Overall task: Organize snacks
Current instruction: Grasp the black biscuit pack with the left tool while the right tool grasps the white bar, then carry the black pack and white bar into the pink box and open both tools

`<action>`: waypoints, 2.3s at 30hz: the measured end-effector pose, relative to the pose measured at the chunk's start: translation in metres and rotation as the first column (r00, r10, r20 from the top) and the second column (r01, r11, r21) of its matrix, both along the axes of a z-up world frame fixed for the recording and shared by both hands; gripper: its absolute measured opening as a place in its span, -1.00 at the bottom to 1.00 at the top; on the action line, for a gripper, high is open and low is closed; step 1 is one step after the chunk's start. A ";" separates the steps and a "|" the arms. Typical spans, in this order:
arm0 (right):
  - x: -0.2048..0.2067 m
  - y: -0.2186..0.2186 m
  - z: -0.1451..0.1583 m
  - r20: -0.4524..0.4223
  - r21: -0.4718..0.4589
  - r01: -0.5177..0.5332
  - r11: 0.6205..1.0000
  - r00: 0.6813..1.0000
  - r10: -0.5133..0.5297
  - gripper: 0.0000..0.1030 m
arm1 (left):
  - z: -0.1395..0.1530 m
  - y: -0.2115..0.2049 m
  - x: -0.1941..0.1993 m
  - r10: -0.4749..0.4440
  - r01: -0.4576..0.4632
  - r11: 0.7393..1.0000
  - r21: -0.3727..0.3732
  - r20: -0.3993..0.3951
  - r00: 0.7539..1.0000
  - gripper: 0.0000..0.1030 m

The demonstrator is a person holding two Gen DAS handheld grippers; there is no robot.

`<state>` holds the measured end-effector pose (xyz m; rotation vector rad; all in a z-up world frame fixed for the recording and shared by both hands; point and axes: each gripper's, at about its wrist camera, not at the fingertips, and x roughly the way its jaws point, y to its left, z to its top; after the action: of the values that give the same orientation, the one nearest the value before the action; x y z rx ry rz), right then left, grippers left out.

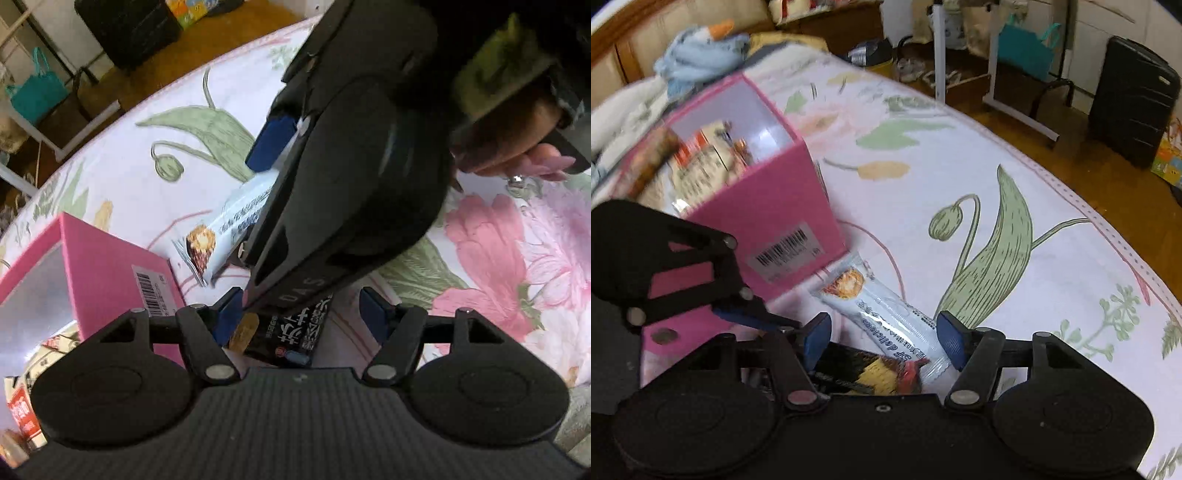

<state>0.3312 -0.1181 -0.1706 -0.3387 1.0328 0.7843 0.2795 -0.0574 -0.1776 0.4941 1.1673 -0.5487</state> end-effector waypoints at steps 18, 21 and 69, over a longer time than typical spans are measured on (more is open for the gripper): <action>-0.016 -0.053 0.000 0.041 -0.048 0.265 0.963 0.964 -0.264 -0.05 | -0.006 0.009 0.006 0.072 -0.092 0.991 -0.096 -0.195 0.978 0.27; -0.023 -0.067 0.001 0.037 -0.081 0.316 0.945 0.949 -0.314 -0.06 | -0.004 0.011 0.002 0.075 -0.096 0.990 -0.101 -0.198 0.977 0.27; -0.224 -0.073 0.070 -0.108 0.122 0.388 0.914 0.920 -0.376 -0.17 | 0.043 0.049 -0.102 0.115 -0.169 0.974 -0.152 -0.315 0.942 0.11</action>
<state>0.1071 -0.1915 -0.1008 0.0225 1.0720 0.5143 0.1773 -0.0085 -0.1343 0.1718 1.4211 -0.6101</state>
